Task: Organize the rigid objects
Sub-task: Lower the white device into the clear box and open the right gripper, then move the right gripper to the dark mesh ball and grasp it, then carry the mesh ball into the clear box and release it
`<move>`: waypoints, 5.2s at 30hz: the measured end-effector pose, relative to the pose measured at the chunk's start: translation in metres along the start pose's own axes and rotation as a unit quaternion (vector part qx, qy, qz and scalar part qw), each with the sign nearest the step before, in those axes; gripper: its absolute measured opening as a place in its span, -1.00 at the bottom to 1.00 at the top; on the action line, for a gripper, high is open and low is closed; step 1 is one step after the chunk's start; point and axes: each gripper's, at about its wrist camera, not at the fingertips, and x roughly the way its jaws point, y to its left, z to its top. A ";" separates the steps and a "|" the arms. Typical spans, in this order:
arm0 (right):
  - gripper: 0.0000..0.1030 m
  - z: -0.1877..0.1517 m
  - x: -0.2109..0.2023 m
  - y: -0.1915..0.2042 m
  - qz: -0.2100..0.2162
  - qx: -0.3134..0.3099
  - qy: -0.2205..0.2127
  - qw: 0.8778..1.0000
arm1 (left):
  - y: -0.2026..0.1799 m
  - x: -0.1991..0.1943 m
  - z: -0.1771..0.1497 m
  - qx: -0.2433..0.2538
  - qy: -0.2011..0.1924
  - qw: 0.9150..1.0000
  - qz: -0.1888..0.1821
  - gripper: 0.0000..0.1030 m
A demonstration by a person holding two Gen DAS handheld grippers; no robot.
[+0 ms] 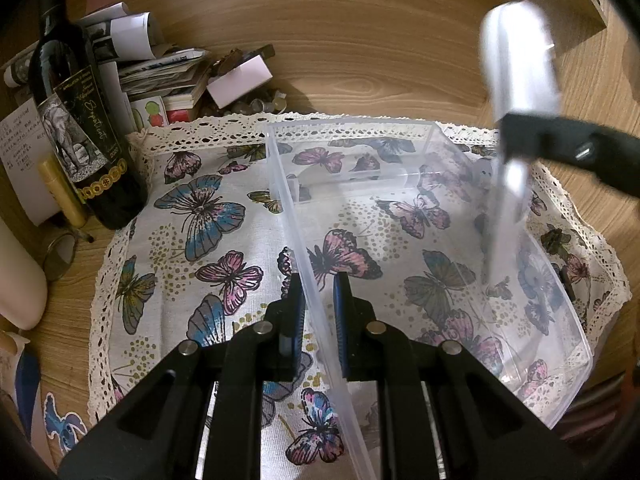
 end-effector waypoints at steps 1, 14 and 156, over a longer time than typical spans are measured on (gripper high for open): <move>-0.40 0.000 0.006 0.002 0.003 -0.003 0.009 1.000 | 0.000 0.000 0.000 0.000 -0.001 1.000 -0.001 -0.73; -0.40 -0.002 0.074 0.021 0.013 -0.042 0.120 0.992 | 0.001 -0.003 -0.004 0.001 -0.006 1.000 -0.009 -0.71; -0.19 -0.080 0.048 -0.095 -0.066 0.085 0.134 0.985 | 0.008 -0.004 -0.006 -0.001 -0.009 1.000 -0.014 -0.71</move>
